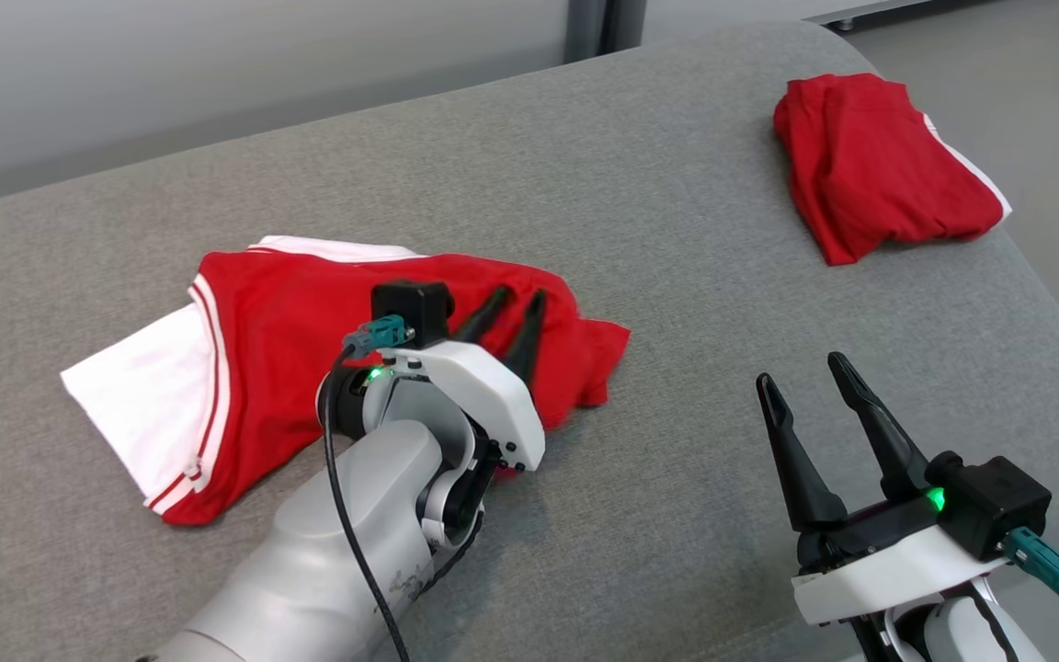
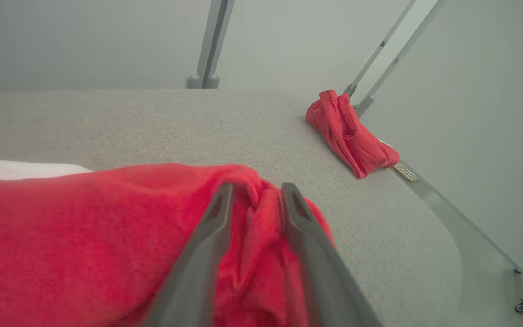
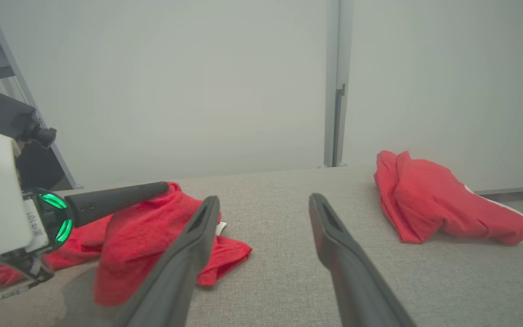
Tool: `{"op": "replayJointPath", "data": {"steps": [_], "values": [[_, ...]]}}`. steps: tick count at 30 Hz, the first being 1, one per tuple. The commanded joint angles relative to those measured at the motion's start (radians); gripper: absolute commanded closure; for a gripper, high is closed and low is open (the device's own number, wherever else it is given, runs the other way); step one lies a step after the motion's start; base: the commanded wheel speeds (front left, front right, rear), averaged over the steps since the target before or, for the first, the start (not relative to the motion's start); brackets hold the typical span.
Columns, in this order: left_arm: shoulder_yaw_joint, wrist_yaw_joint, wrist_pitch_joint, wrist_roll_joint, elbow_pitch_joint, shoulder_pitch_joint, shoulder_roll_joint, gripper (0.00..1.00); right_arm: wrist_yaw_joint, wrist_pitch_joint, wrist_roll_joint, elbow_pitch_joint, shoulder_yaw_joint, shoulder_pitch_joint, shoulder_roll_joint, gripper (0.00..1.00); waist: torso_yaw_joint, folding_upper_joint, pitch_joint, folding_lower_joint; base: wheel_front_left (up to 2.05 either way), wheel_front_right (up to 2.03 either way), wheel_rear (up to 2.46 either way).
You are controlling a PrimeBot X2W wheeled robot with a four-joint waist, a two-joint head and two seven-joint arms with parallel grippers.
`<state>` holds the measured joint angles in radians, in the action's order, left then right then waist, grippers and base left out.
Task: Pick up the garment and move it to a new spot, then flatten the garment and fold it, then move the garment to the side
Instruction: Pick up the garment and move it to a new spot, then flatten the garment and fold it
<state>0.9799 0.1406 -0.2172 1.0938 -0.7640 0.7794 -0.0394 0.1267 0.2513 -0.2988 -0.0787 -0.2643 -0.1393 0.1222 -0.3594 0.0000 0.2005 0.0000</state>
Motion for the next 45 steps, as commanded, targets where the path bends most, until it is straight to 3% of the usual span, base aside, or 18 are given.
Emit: {"op": "replayJointPath", "data": {"steps": [1,9,21,31,38,45], "values": [[-0.020,-0.009,-0.016,0.011,0.021,0.056,-0.011,0.00,0.004,0.011,0.003,0.021,-0.013,-0.023,0.000,0.00,0.012,0.0000,-0.005,0.0000,0.00,0.00,0.00],[-0.064,-0.007,-0.043,0.006,0.093,0.081,-0.011,0.00,0.004,0.011,0.001,0.023,-0.019,-0.009,0.009,0.00,0.093,0.0000,-0.043,0.0000,0.00,0.00,0.00],[-0.353,0.066,-0.044,-0.356,0.395,-0.188,-0.142,0.00,0.004,0.011,-0.009,0.018,-0.038,0.049,0.028,0.00,0.233,0.0000,-0.120,0.0000,0.00,0.00,0.00],[-0.477,0.066,-0.045,-0.488,0.520,-0.436,-0.211,0.00,0.004,0.011,-0.014,0.020,-0.038,0.085,0.040,0.00,0.317,0.0000,-0.147,0.0000,0.00,0.00,0.00],[-0.528,0.063,-0.045,-0.535,0.549,-0.541,-0.217,0.00,0.004,0.011,-0.017,0.012,-0.041,0.097,0.038,0.00,0.338,0.0000,-0.161,0.0000,0.00,0.00,0.00],[-0.569,0.059,-0.045,-0.587,0.574,-0.657,-0.188,0.00,0.004,0.011,-0.022,0.001,-0.039,0.123,0.036,0.00,0.344,0.0000,-0.181,0.0000,0.00,0.00,0.00]]}}
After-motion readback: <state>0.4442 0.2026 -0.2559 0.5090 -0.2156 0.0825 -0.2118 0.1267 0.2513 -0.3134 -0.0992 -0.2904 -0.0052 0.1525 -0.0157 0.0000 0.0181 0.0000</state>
